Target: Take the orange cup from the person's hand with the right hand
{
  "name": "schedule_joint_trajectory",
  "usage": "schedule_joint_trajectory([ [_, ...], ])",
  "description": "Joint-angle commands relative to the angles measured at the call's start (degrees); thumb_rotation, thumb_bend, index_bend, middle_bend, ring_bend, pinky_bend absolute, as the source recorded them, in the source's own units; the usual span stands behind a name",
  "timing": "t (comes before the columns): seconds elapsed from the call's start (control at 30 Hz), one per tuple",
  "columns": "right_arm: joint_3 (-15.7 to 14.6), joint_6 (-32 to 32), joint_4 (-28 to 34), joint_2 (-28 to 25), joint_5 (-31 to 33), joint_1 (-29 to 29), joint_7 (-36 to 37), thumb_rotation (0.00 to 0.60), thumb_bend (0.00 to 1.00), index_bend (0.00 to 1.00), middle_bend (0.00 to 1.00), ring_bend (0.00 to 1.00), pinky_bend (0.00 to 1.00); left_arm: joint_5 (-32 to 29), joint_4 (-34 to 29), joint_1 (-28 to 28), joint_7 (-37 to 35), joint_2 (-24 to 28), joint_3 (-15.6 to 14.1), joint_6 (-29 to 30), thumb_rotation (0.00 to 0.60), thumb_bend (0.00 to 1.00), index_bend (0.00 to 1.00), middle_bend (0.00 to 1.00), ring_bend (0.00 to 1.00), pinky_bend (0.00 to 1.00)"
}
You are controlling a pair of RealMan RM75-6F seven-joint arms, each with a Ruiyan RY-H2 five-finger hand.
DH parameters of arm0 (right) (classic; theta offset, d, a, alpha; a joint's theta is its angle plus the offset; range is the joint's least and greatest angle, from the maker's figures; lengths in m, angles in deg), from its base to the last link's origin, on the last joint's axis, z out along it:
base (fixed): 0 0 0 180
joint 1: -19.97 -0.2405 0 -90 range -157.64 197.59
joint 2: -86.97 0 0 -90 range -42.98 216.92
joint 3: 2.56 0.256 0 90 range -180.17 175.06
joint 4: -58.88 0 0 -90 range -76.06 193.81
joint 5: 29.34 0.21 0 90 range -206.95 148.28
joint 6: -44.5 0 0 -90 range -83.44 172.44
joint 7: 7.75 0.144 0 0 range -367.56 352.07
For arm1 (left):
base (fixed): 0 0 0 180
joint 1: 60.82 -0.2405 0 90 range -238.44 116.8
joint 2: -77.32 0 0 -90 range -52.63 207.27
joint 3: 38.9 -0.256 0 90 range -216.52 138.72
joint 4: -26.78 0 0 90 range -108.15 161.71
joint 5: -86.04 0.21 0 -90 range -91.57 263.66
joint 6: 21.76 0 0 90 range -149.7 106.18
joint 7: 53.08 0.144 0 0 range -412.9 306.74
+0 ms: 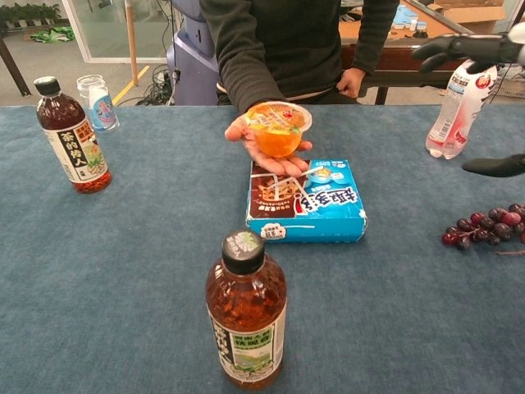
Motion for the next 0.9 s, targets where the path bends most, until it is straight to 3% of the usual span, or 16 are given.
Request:
schedule_joint_trajectory([
  [0.03,4.85,4.83,-0.57,3.34,8.33,-6.06,-2.53,0.600,0.21,0.00,0.10,0.00,0.11,0.04,0.02,-0.13,-0.30,0.00,0.01,0.24,0.600,0.17,0.42,0.34,0.29,0.20],
  [0.37,9.78,9.98,-7.60,9.25,25.68,-19.49,-6.21,0.600,0.21,0.00,0.10,0.00,0.11,-0.11,0.52,-0.87,-0.81,0.06,-0.12,1.02,0.600,0.17,0.42,0.34,0.29,0.20],
  [0.9,10.08,13.35,-23.25,18.11,40.51,-34.38,-7.11,0.600,0.21,0.00,0.10,0.00,0.11,-0.55,0.83,-1.45,-1.39,0.19,0.13,1.53,0.600,0.17,0.42,0.34,0.29,0.20],
])
